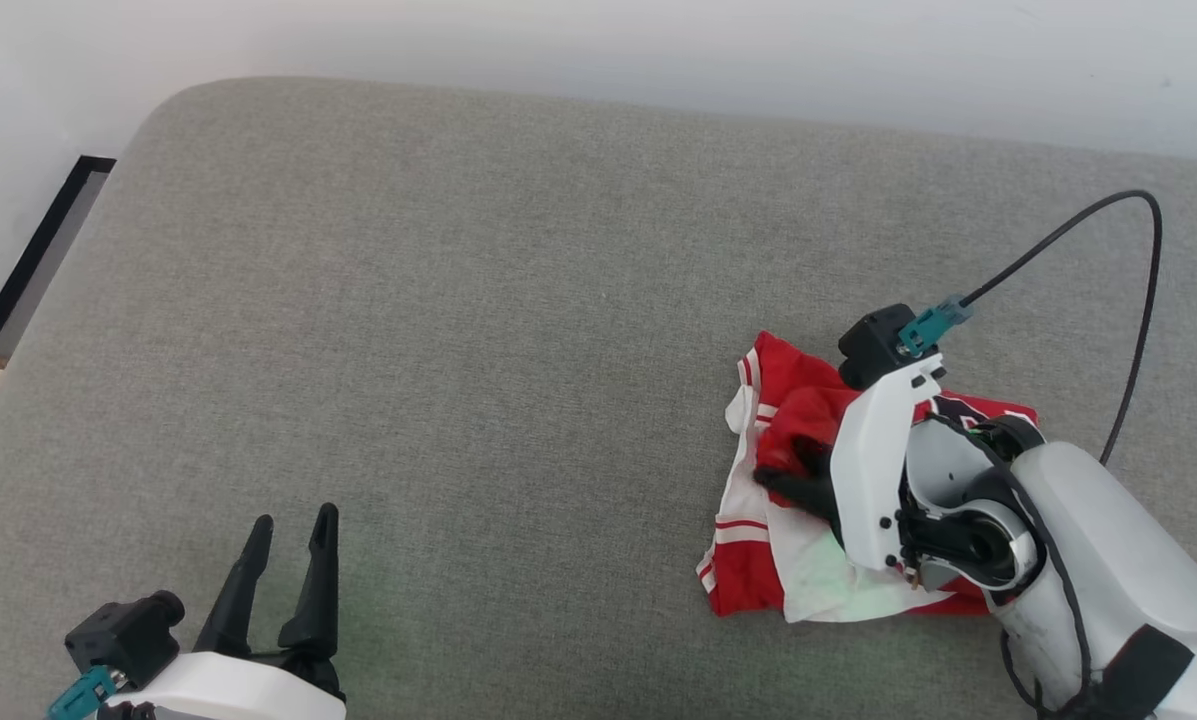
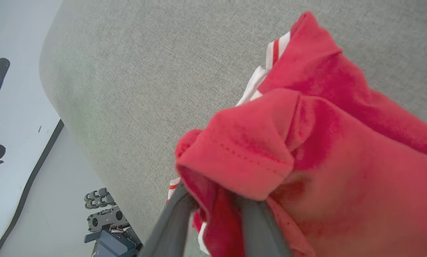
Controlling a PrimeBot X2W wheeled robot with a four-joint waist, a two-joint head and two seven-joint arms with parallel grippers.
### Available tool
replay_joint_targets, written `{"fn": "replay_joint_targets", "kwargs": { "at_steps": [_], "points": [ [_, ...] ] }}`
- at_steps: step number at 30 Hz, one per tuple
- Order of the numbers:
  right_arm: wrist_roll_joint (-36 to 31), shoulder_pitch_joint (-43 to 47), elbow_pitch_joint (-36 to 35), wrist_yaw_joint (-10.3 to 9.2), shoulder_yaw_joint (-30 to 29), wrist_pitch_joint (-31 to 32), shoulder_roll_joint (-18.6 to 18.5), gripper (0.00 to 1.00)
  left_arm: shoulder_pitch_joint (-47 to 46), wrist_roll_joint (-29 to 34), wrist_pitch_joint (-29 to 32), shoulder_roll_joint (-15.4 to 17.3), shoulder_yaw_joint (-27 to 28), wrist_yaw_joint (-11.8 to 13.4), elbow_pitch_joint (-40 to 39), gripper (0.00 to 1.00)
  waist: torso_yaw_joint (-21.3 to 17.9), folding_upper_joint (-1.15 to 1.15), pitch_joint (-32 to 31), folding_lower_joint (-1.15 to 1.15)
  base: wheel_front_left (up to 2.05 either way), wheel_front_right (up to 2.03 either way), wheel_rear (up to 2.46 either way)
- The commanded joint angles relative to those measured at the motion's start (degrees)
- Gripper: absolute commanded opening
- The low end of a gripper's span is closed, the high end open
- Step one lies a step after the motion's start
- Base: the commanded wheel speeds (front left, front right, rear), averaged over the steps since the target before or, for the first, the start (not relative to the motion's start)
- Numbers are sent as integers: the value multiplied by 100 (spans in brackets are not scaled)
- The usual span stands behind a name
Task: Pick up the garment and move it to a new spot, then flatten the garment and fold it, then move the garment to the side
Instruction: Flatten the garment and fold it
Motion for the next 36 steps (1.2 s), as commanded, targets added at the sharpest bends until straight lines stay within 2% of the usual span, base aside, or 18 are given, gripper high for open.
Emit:
{"fn": "replay_joint_targets", "kwargs": {
  "at_steps": [1, 9, 17, 25, 26, 36],
  "points": [
    [29, -55, 18, -4, 32, -30, 36, 100, -65, -29, -26, 4, -6, -21, 9, 100, -3, 0, -13, 0, 0, 0, 0],
    [334, -150, -433, -4, -22, -176, -154, 100, 67, -59, -26, 42, 106, -21, -64, 100, -210, 0, -64, 0, 0, 0, 0],
    [296, 139, -952, -4, -523, -755, -517, 100, 154, -15, -26, 95, 253, -21, -180, 100, -541, 0, -175, 0, 0, 0, 0],
    [205, 813, -1108, -4, -957, -2101, -893, 100, 331, 81, -26, 135, 442, -21, -326, 100, -847, 0, -391, 0, 0, 0, 0],
    [205, 813, -1108, -4, -957, -2101, -893, 100, 331, 81, -26, 135, 442, -21, -326, 100, -847, 0, -391, 0, 0, 0, 0],
    [-177, 1868, -878, -4, -1149, -4268, -1217, 100, 733, 371, -26, 282, 597, -21, -432, 100, -1016, 0, -893, 0, 0, 0, 0]
  ]
}}
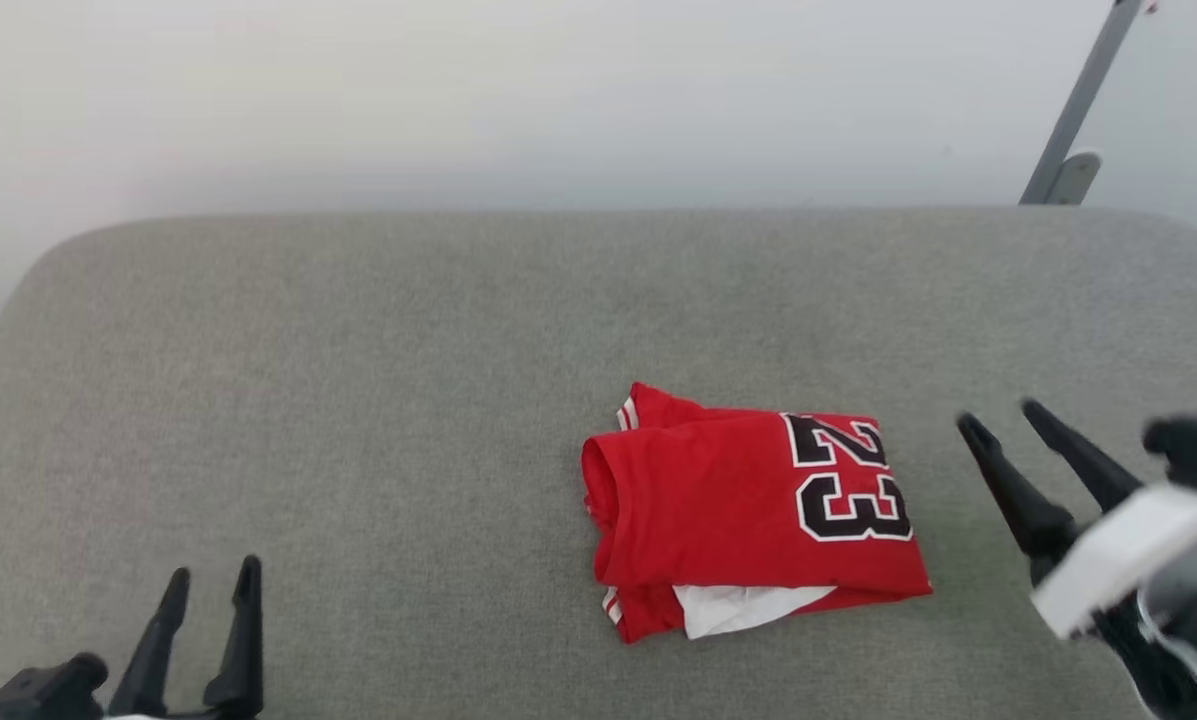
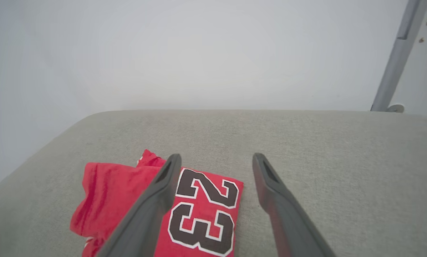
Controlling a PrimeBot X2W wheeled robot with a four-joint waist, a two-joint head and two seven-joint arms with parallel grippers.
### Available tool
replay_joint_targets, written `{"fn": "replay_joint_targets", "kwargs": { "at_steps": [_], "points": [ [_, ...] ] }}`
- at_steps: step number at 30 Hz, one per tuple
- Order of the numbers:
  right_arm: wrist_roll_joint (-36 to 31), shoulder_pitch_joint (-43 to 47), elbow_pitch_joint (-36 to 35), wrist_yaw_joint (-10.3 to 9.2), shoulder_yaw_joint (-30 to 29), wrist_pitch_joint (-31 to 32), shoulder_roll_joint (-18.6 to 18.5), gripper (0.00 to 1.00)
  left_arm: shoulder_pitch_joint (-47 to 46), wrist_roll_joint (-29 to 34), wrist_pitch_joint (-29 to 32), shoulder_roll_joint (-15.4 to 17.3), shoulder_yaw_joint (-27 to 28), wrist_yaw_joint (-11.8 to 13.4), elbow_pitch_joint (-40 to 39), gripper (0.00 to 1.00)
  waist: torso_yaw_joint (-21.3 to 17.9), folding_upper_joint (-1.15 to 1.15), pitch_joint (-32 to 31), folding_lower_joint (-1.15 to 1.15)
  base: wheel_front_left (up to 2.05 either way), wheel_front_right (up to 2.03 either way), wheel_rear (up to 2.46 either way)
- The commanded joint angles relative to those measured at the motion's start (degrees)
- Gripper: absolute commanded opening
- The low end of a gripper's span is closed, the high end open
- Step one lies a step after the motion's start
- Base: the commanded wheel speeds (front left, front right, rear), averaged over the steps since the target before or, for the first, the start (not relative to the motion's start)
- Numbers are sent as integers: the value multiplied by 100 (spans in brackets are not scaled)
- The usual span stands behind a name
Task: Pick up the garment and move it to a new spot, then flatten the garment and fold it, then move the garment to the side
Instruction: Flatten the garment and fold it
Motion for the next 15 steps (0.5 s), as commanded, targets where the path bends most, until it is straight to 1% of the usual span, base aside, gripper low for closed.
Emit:
{"fn": "replay_joint_targets", "kwargs": {
  "at_steps": [1, 6, 8, 11, 15],
  "points": [
    [-60, 82, 44, -4, -20, -103, -30, 100, 50, 42, -26, 14, 30, -21, -22, 100, -45, -1, -76, 0, 0, 0, 0],
    [-246, 473, 338, -4, -65, -881, -2, 100, 274, 387, -26, 25, 268, -20, -142, 100, -120, -1, -211, 0, 0, 0, 0],
    [-448, 594, 556, -4, -81, -1272, 4, 100, 354, 567, -26, 31, 353, -21, -230, 100, -158, -1, -286, 0, 0, 0, 0],
    [-584, 691, 746, -4, -191, -1540, 121, 100, 457, 620, -26, 1, 446, -21, -314, 100, -183, -1, -363, 0, 0, 0, 0],
    [-877, 816, 846, -4, -392, -1667, 239, 100, 557, 677, -26, 9, 497, -21, -383, 100, -217, -1, -435, 0, 0, 0, 0]
  ]
}}
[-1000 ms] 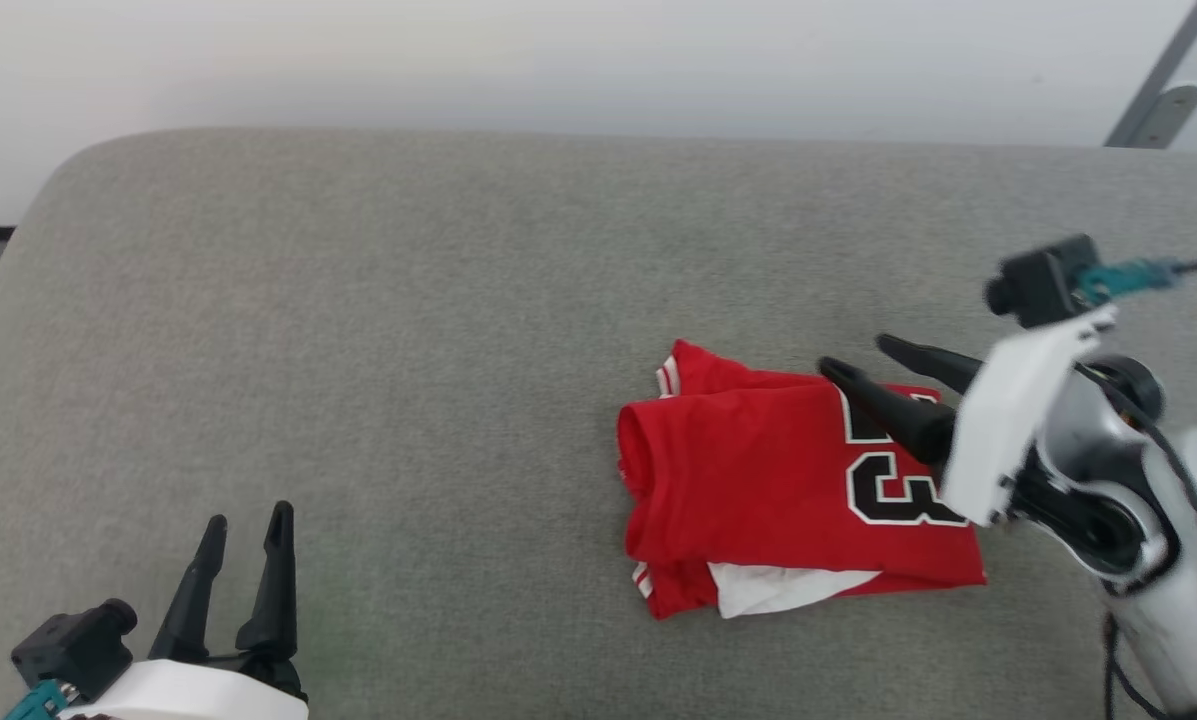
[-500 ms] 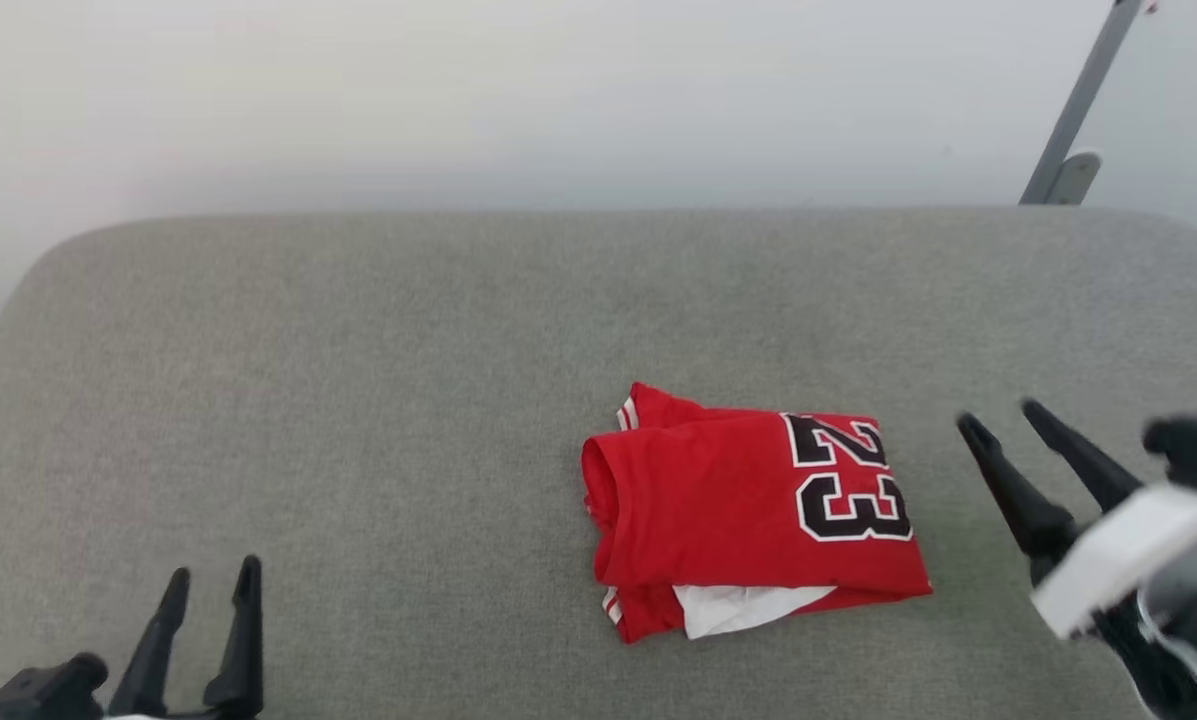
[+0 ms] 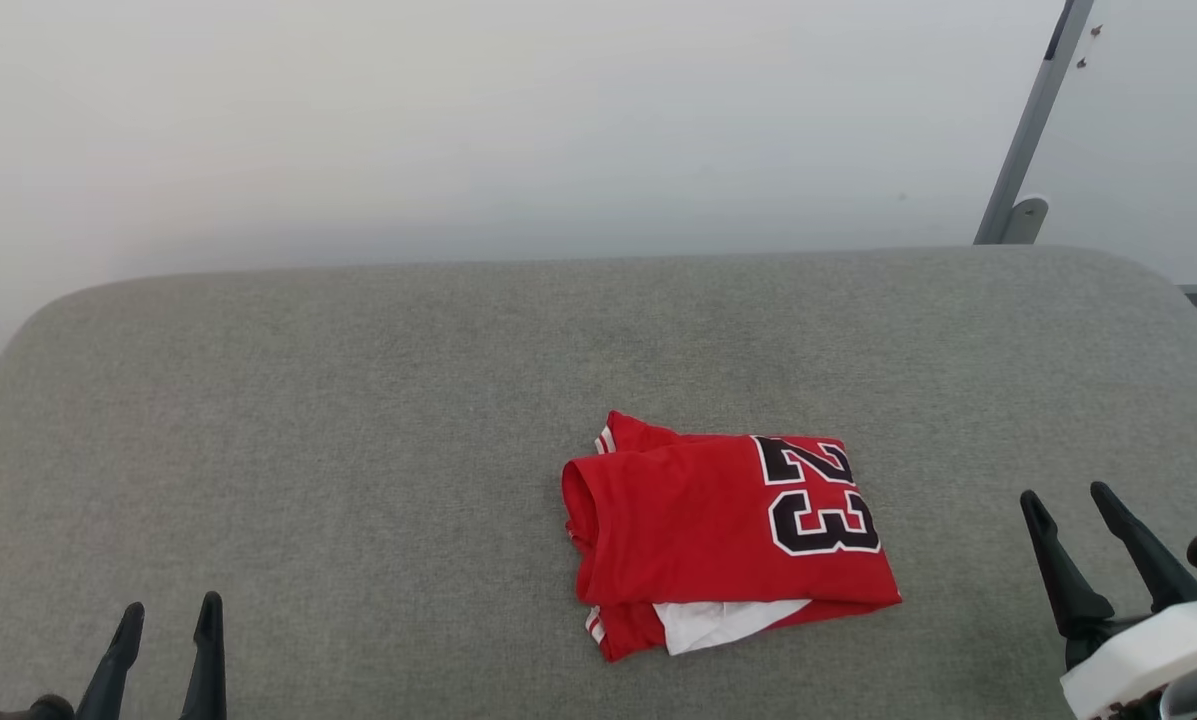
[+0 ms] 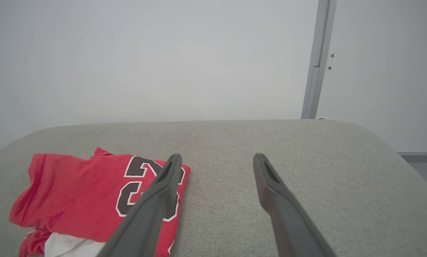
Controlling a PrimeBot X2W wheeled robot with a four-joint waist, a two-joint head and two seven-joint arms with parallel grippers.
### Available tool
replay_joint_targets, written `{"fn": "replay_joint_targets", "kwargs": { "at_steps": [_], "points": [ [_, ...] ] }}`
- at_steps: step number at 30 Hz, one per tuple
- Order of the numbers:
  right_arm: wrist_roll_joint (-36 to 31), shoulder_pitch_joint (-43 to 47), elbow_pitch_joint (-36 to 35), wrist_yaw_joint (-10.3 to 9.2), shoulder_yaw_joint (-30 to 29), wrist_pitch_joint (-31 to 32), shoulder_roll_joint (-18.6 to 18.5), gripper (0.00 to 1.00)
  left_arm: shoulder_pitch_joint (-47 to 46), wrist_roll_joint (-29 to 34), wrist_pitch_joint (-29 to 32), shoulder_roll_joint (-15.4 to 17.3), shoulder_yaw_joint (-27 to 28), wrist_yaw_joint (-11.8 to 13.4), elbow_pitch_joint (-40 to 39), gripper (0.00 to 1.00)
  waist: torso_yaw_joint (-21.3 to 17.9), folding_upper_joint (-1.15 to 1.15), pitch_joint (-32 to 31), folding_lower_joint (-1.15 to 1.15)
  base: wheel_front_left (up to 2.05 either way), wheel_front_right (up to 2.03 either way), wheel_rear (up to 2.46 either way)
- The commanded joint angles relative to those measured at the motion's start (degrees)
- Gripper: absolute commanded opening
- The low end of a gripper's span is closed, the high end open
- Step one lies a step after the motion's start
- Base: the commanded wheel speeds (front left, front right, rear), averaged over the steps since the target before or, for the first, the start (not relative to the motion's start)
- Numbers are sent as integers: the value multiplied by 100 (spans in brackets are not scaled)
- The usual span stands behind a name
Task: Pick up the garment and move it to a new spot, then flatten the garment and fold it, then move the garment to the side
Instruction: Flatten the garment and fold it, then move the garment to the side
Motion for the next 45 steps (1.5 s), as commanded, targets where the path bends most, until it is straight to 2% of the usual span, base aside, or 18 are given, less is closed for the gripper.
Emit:
{"fn": "replay_joint_targets", "kwargs": {
  "at_steps": [1, 13, 30, 40, 45],
  "points": [
    [-87, 103, 24, -4, -97, -58, 81, 100, 76, 94, -26, 31, 23, -19, -32, 100, -12, 0, -36, 0, 0, 0, 0],
    [-810, 645, -411, -4, -928, -63, 582, 100, 13, 190, -26, 40, -61, -20, 9, 100, 48, 0, -93, 0, 0, 0, 0],
    [-999, 799, -547, -4, -1039, -63, 763, 100, -218, 125, -26, 66, -263, -20, 155, 100, 115, 0, -24, 0, 0, 0, 0],
    [-756, 511, -409, -4, -534, -62, 608, 100, -260, 91, -26, 26, -261, -20, 121, 100, 165, 0, 58, 0, 0, 0, 0],
    [-75, -124, -253, -4, 196, 598, 230, 100, -290, 67, -26, 6, -317, -20, 81, 100, 239, 0, 214, 0, 0, 0, 0]
  ]
}}
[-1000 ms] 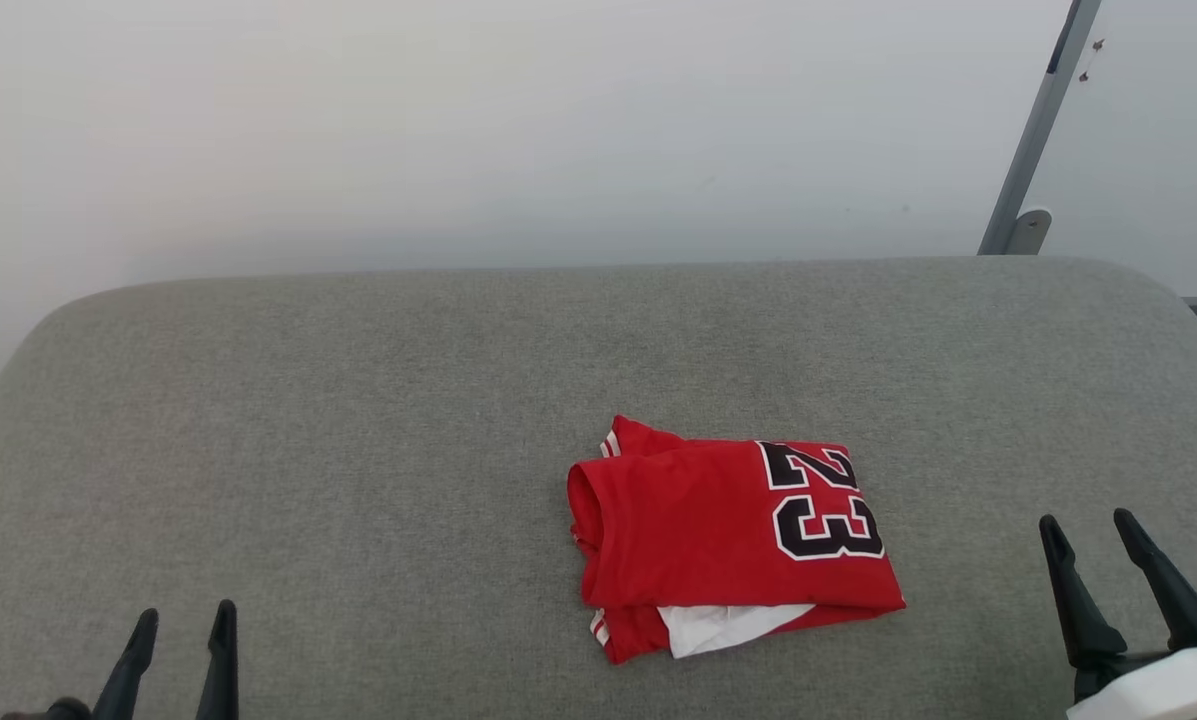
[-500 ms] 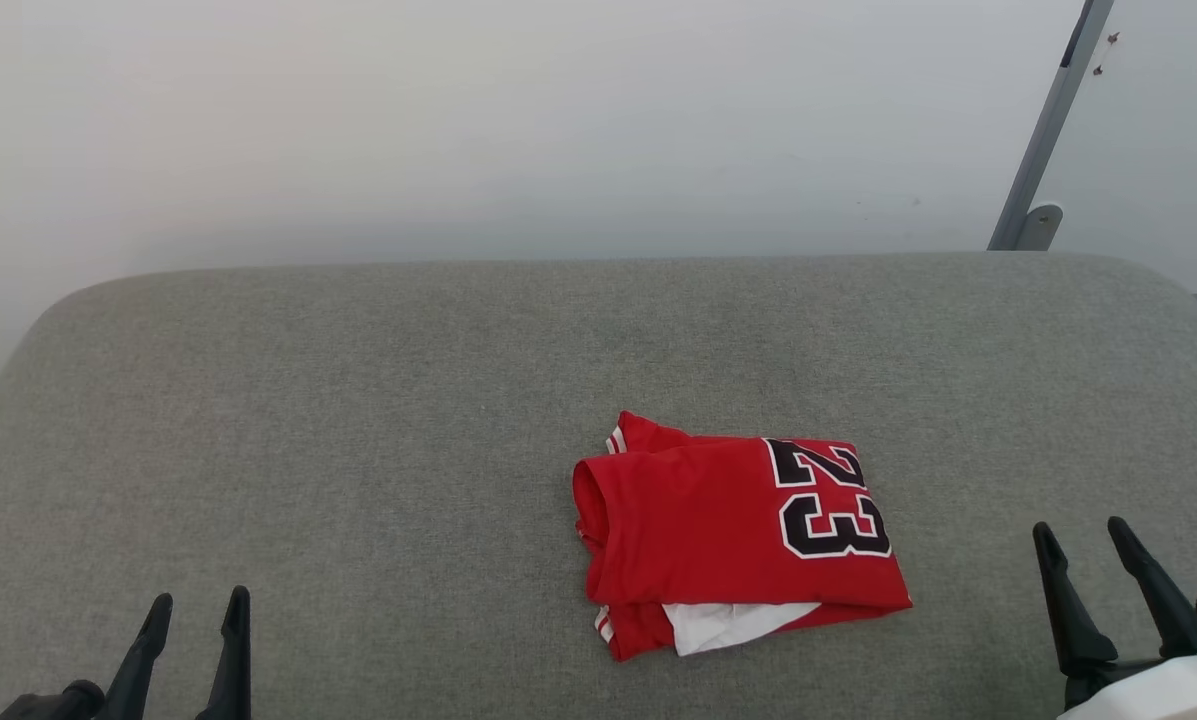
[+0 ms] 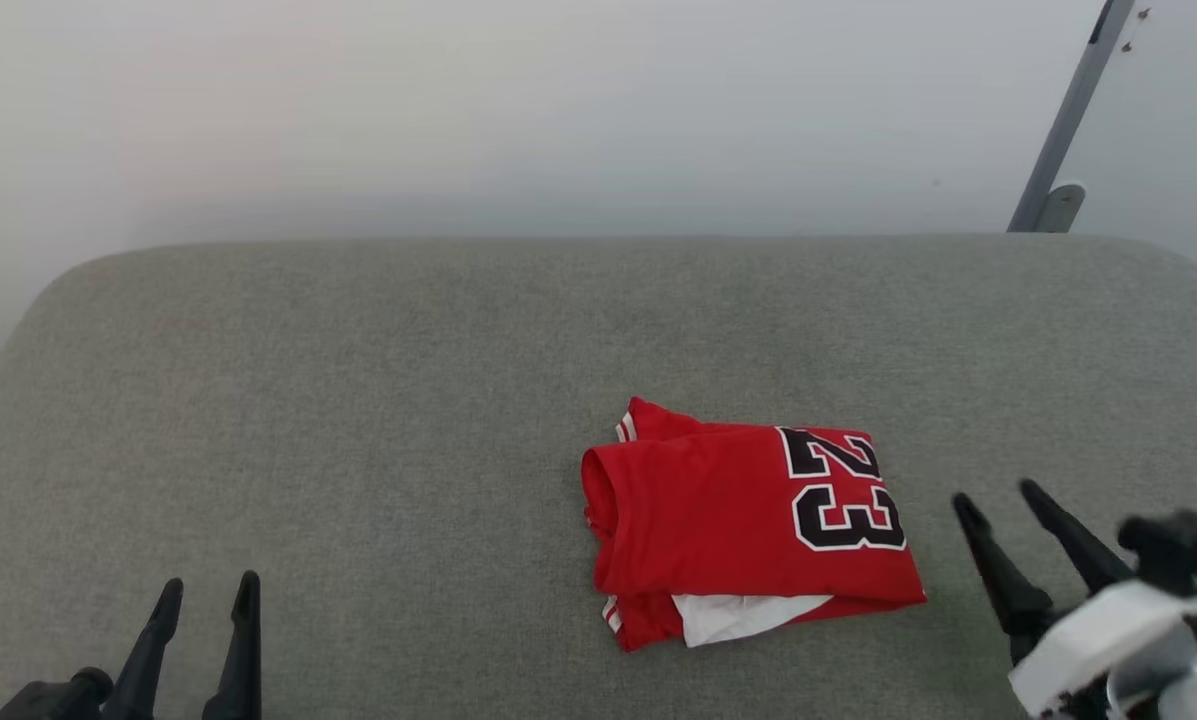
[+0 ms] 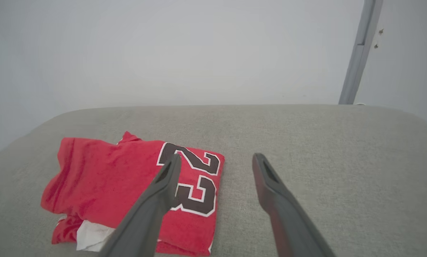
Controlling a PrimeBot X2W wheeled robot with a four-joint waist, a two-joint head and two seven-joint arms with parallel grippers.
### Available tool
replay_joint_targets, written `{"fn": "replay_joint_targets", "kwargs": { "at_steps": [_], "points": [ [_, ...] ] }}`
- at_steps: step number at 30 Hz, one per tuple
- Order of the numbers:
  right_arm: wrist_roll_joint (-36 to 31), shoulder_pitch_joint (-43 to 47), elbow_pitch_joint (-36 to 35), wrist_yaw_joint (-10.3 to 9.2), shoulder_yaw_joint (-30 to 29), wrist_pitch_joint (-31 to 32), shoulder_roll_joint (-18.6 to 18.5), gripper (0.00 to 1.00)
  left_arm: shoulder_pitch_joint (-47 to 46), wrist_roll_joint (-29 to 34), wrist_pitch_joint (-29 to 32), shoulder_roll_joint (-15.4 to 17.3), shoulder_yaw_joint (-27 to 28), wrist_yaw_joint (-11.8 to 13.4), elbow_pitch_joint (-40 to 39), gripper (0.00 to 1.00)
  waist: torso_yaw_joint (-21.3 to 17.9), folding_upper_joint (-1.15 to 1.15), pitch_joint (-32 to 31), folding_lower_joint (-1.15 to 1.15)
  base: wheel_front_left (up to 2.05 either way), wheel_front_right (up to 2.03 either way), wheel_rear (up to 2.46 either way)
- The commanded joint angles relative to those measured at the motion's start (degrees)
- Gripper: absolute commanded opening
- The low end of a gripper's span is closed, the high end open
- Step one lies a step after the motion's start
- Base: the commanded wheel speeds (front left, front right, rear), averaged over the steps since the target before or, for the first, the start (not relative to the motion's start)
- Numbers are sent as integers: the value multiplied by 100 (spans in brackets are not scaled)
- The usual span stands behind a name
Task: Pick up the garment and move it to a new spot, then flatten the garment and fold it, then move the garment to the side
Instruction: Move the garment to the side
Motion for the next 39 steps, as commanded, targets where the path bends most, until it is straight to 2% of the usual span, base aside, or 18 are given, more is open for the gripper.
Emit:
{"fn": "replay_joint_targets", "kwargs": {
  "at_steps": [1, 12, 22, 27, 35, 36, 37, 39],
  "points": [
    [151, -178, 49, -4, 138, 189, -113, 100, -58, 3, -26, 2, -28, -20, -20, 100, 47, 0, 66, 0, 0, 0, 0],
    [1265, -1570, 333, -4, 1355, 2311, -1012, 100, -505, -110, -26, -19, -445, -20, 62, 100, 456, 0, 713, 0, 0, 0, 0],
    [1836, -2164, 679, -4, 1887, 3747, -1371, 100, -838, -179, -26, -72, -742, -20, 191, 100, 804, 0, 1068, 0, 0, 0, 0],
    [2046, -2398, 957, -4, 2129, 4375, -1276, 100, -981, -228, -26, -73, -874, -20, 267, 100, 938, 0, 1187, 0, 0, 0, 0],
    [2419, -2449, 1785, -2, 2481, 5108, -621, 100, -1105, -277, -26, -89, -1000, -20, 352, 100, 1073, 0, 1270, 0, 0, 0, 0],
    [2421, -2464, 1800, 0, 2543, 5161, -570, 97, -1110, -290, -26, -89, -1007, -20, 366, 100, 1081, 0, 1276, 0, 0, 0, 0],
    [2395, -2488, 1783, 6, 2582, 5141, -548, 0, -1122, -294, -26, -91, -1018, -20, 374, 100, 1088, 0, 1285, 0, 0, 0, 0],
    [2425, -2535, 1742, 17, 2615, 5088, -568, 0, -1142, -312, -26, -92, -1025, -20, 402, 100, 1088, 0, 1297, 0, 0, 0, 0]
  ]
}}
